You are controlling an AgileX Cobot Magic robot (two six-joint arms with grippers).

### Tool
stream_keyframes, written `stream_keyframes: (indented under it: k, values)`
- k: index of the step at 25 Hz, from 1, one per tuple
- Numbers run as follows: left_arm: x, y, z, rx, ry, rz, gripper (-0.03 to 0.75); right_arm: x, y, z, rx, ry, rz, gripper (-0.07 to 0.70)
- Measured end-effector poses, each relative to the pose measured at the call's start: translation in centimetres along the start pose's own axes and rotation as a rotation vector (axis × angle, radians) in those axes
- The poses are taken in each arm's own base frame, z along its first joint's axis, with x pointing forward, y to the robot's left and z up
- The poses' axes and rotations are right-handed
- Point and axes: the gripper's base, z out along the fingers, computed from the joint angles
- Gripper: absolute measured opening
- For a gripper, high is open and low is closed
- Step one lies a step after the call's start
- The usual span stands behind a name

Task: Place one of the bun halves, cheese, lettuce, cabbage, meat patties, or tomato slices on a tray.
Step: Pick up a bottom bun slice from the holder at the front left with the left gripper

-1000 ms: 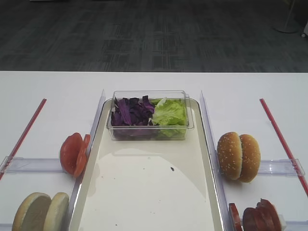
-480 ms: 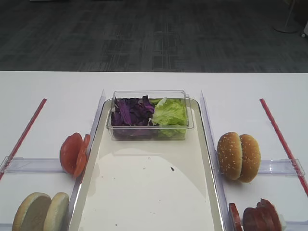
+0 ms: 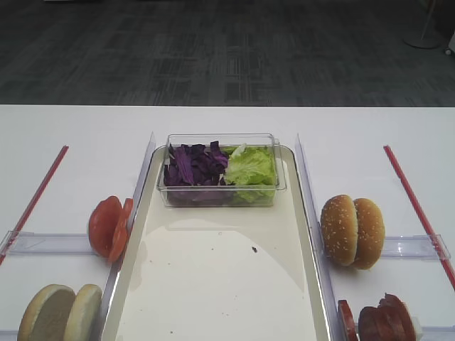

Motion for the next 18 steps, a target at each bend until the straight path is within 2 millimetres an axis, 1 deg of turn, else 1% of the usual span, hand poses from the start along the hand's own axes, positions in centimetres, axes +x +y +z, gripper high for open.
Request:
stream_keyframes:
  k: [14,18]
  values:
    - [0.0,0.0,0.0,0.0,0.0,-0.002,0.475,0.0,0.0,0.0,0.0,0.0,0.0,0.463]
    - [0.02,-0.22,-0.21,0.023,0.009,-0.01,0.475,0.02,0.0,0.0,0.0,0.002,0.0,0.463]
